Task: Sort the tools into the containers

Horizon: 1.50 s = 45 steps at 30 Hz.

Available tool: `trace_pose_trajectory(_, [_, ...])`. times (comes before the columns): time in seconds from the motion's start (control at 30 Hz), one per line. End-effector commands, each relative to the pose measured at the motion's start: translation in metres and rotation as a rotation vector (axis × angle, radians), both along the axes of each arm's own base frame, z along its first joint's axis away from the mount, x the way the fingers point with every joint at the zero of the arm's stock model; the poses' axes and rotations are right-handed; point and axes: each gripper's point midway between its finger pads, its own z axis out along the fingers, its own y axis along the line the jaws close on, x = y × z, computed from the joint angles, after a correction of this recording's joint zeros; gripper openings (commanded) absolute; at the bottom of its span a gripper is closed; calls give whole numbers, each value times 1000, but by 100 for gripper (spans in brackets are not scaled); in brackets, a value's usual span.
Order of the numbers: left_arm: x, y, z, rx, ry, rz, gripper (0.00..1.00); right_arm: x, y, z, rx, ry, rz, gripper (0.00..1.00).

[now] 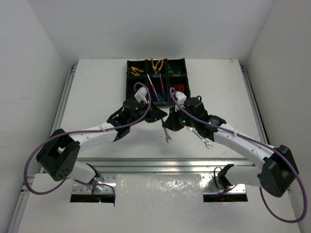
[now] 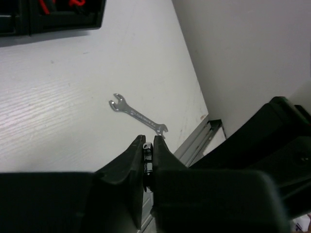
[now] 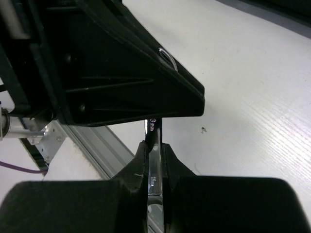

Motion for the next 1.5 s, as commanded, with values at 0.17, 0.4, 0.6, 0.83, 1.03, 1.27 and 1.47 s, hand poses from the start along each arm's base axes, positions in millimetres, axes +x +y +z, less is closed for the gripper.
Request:
trace_pose_trajectory(0.17, [17, -5, 29, 5, -81, 44, 0, 10, 16, 42, 125, -127, 16, 18])
trace_pose_trajectory(0.4, [93, 79, 12, 253, -1, 330, 0, 38, -73, 28, -71, -129, -351, 99])
trace_pose_trajectory(0.6, [171, 166, 9, 372, 54, 598, 0, 34, -120, 20, -155, -130, -442, 99])
trace_pose_trajectory(0.83, [246, 202, 8, 439, 71, 712, 0, 25, -129, 8, -188, -115, -435, 99])
trace_pose_trajectory(1.03, [285, 199, 10, 424, 41, 724, 0, 22, -142, -8, -254, -107, -457, 99])
trace_pose_trajectory(1.27, [292, 187, -29, 406, 119, 693, 2, 30, -183, -43, -529, -79, -536, 99])
trace_pose_trajectory(1.47, [285, 179, -47, 388, 144, 653, 24, 33, -177, -59, -558, -15, -485, 99])
